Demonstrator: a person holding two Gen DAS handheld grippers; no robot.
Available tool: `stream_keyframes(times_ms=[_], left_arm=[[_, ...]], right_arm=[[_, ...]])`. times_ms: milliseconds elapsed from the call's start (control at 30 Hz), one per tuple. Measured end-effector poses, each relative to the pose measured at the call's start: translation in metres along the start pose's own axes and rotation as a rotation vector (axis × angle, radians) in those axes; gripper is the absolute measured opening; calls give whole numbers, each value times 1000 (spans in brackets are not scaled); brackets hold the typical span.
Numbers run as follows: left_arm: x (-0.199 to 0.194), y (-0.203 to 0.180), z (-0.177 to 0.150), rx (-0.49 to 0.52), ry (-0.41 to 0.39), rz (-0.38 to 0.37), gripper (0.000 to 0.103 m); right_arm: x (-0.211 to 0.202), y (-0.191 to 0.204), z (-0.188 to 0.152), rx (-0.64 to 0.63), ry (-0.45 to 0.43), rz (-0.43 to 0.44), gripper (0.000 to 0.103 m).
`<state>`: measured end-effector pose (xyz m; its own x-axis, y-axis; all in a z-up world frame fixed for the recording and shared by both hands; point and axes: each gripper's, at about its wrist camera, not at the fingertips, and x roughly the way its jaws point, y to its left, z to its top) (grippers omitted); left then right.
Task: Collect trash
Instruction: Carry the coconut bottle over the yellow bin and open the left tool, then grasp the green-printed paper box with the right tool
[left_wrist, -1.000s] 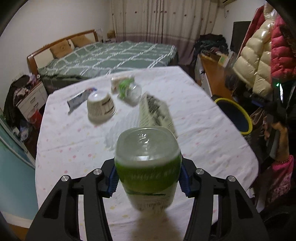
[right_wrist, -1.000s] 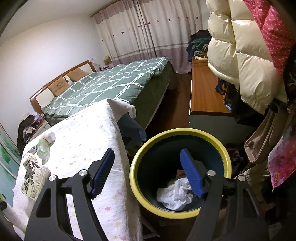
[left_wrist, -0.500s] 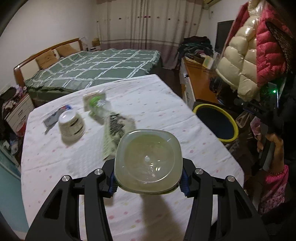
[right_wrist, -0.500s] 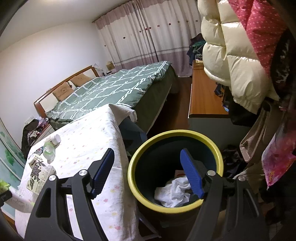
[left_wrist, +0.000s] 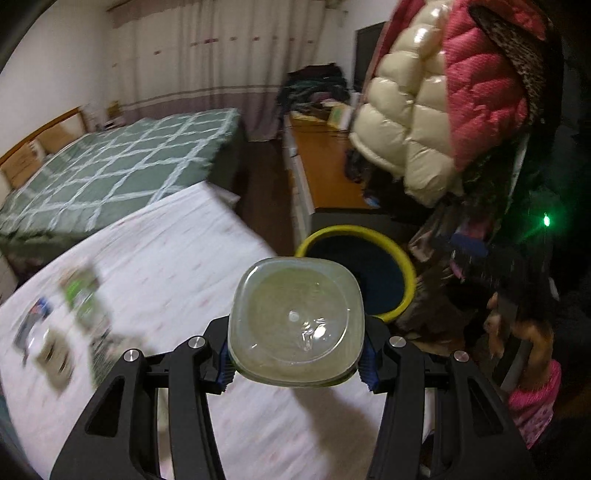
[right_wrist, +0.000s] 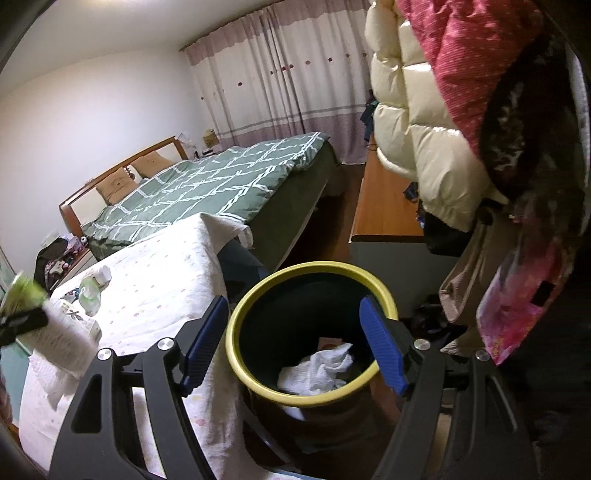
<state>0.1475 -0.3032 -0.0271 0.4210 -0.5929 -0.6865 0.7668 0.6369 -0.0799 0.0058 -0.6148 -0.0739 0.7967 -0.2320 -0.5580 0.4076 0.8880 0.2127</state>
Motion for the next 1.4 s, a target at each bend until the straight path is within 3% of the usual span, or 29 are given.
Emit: stream_keyframes(times_ms=[167, 300, 667, 767, 1000, 1167, 1400], left_arm=[[50, -33, 48, 57, -14, -34, 51], [107, -53, 69, 61, 35, -58, 51], [234, -81, 60, 37, 229, -31, 51], [241, -75, 56, 9, 232, -14, 70], [188, -66, 60, -15, 135, -28, 82], [107, -51, 58, -39, 3, -20, 90], [-28, 9, 27, -116, -183, 101, 96]], right_arm=[[-11, -15, 2, 16, -28, -29, 70], [-16, -31, 1, 37, -30, -45, 70], [-14, -54, -7, 70, -1, -58, 70], [-19, -56, -7, 73, -12, -57, 71], [-25, -50, -9, 55, -11, -63, 74], [-22, -31, -7, 22, 1, -48, 74], [-5, 16, -4, -35, 26, 4, 74]])
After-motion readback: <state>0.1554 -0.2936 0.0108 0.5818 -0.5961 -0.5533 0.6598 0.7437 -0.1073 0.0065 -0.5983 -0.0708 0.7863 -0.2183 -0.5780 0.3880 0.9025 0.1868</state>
